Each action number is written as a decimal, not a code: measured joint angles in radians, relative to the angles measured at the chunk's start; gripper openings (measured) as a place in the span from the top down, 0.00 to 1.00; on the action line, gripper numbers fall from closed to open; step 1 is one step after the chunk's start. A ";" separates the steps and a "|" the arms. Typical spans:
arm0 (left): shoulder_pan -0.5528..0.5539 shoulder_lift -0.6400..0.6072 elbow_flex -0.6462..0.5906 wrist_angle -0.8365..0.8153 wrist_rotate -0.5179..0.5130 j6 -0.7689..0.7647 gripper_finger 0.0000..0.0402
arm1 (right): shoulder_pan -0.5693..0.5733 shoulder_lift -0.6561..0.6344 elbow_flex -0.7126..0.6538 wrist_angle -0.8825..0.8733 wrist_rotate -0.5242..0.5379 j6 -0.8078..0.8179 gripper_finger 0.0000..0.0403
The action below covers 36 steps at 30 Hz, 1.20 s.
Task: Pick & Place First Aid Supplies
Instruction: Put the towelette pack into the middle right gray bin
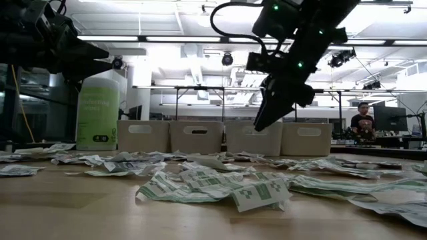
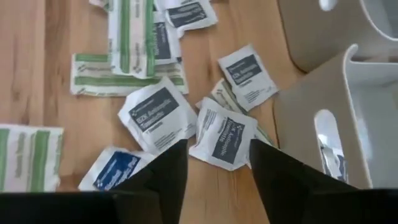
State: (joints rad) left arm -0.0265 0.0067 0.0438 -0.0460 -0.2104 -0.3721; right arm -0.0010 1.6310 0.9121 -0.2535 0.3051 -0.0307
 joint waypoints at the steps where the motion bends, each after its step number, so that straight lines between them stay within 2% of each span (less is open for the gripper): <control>1: 0.000 0.000 0.000 0.000 0.000 0.000 0.63 | 0.008 0.000 -0.012 0.016 0.017 0.006 0.57; 6: 0.000 0.000 0.000 0.000 0.000 0.000 0.63 | 0.032 0.043 -0.031 0.073 0.029 0.020 0.55; 9: 0.000 0.000 0.000 0.000 0.000 0.000 0.63 | 0.031 0.103 -0.023 0.097 0.023 0.013 0.56; 15: 0.000 0.000 0.000 0.000 0.000 0.000 0.63 | 0.027 0.179 0.002 0.104 0.079 -0.001 0.60; 27: 0.000 0.000 0.000 0.000 0.000 0.000 0.63 | -0.007 0.181 0.003 0.096 0.076 -0.003 0.67; 36: 0.000 0.000 0.000 0.000 0.000 0.000 0.63 | -0.026 0.182 0.003 0.076 0.033 0.001 0.69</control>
State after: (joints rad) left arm -0.0265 0.0067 0.0438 -0.0460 -0.2104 -0.3721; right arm -0.0272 1.8126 0.9154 -0.1773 0.3382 -0.0299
